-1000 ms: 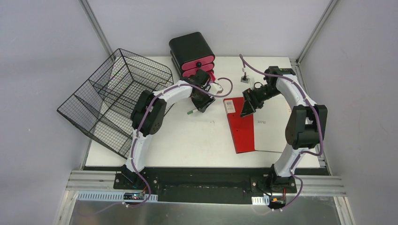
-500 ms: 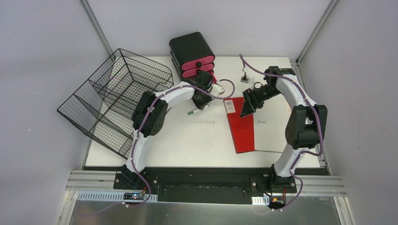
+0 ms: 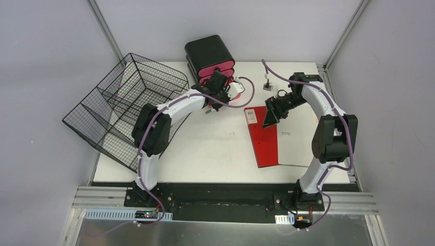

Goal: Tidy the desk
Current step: Pick up the stationery from the center of the board, then place the stationery in the drawer.

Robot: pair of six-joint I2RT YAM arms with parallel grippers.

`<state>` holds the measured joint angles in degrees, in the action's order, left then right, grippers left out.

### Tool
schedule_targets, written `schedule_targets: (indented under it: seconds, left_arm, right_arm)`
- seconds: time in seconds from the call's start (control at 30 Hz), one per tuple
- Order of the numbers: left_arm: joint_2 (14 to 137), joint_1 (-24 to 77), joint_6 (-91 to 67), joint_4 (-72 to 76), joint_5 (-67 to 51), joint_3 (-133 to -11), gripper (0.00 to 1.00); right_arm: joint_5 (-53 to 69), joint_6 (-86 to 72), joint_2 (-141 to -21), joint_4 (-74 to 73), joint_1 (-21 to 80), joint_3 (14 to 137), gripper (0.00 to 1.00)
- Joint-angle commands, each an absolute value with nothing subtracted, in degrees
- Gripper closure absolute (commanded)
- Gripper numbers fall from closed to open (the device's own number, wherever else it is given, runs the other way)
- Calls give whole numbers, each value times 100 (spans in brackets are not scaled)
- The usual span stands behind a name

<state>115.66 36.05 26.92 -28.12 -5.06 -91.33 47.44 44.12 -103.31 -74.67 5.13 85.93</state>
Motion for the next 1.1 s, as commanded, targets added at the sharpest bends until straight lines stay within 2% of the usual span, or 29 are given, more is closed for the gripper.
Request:
schedule_targets:
  seconds: [0.0, 0.17, 0.33, 0.37, 0.4, 0.5, 0.53, 0.73, 0.93, 1.03, 1.07]
  left_arm:
    - [11193, 3639, 3048, -2235, -223, -9422, 100]
    - [11461, 3603, 3496, -1494, 263, -9730, 100]
    - [12117, 3456, 3571, -1353, 628, -10434, 100]
    - [12207, 3447, 3552, -1276, 719, -10470, 93]
    - [12262, 3452, 3534, -1184, 824, -10469, 78]
    - [12267, 3446, 3397, -995, 960, -10415, 44]
    - [12191, 3452, 3312, -967, 930, -10377, 40]
    - [11284, 3459, 2755, -632, 167, -9421, 38]
    - [10606, 3437, 1901, 518, -984, -8083, 33]
    - [10657, 3441, 1612, 513, -1564, -8092, 35]
    - [10711, 3437, 1549, 411, -1761, -8159, 39]
  right_arm:
    - [4938, 4607, -10177, -7496, 536, 8815, 28]
    - [4939, 4624, -10156, -7509, 532, 8824, 27]
    - [4954, 4624, -10178, -7514, 537, 8817, 26]
    - [4957, 4623, -10183, -7515, 536, 8823, 26]
    - [4957, 4623, -10194, -7508, 536, 8824, 26]
    - [5003, 4625, -10191, -7511, 543, 8811, 25]
    - [5023, 4630, -10176, -7506, 547, 8805, 25]
    - [5069, 4596, -10009, -7416, 551, 8728, 25]
    - [4954, 4448, -9681, -7132, 549, 8568, 25]
    - [4898, 4362, -9525, -6957, 545, 8465, 25]
    - [4873, 4338, -9481, -6908, 545, 8438, 25]
